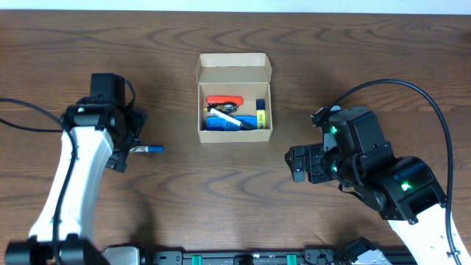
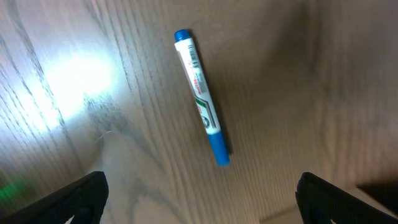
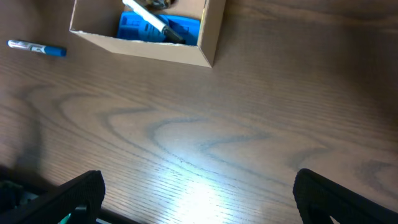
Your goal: Pack container
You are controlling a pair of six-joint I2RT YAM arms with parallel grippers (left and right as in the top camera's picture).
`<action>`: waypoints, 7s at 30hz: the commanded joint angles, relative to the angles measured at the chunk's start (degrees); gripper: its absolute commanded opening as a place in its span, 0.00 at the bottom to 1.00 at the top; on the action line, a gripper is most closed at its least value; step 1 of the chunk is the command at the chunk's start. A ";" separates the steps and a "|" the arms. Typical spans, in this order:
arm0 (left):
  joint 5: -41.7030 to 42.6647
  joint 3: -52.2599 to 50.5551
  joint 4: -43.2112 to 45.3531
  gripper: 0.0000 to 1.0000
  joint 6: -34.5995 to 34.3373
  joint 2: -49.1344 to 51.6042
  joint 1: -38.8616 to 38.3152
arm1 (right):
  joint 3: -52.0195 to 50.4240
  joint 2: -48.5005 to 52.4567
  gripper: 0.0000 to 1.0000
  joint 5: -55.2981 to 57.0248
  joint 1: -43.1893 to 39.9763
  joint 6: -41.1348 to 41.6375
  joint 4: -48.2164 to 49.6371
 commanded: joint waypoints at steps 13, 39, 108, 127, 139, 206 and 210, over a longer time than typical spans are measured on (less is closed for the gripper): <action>1.60 -0.48 6.69 0.88 -5.31 17.09 0.17 | -0.04 -0.04 0.99 0.22 0.04 -0.44 -0.09; 3.34 -5.60 17.66 0.55 -5.38 21.92 0.42 | -0.04 -0.04 0.99 0.22 0.04 -0.44 -0.09; 8.63 18.45 13.92 0.99 131.64 20.87 -29.33 | -0.04 -0.04 0.99 0.22 0.04 -0.44 -0.09; 7.74 18.49 11.23 0.06 88.41 -3.34 -29.77 | -0.04 -0.04 0.99 -0.20 0.07 -0.42 0.35; -0.35 18.45 9.46 0.06 65.68 -8.98 -24.65 | -0.04 0.11 0.99 2.10 0.04 1.42 0.55; 65.02 35.43 38.73 0.06 36.00 48.33 -0.39 | 0.26 64.89 0.01 -43.19 -18.25 39.01 102.53; 65.66 35.43 38.58 0.06 40.13 45.62 -0.22 | 0.24 64.89 0.01 -46.14 -18.97 38.47 104.15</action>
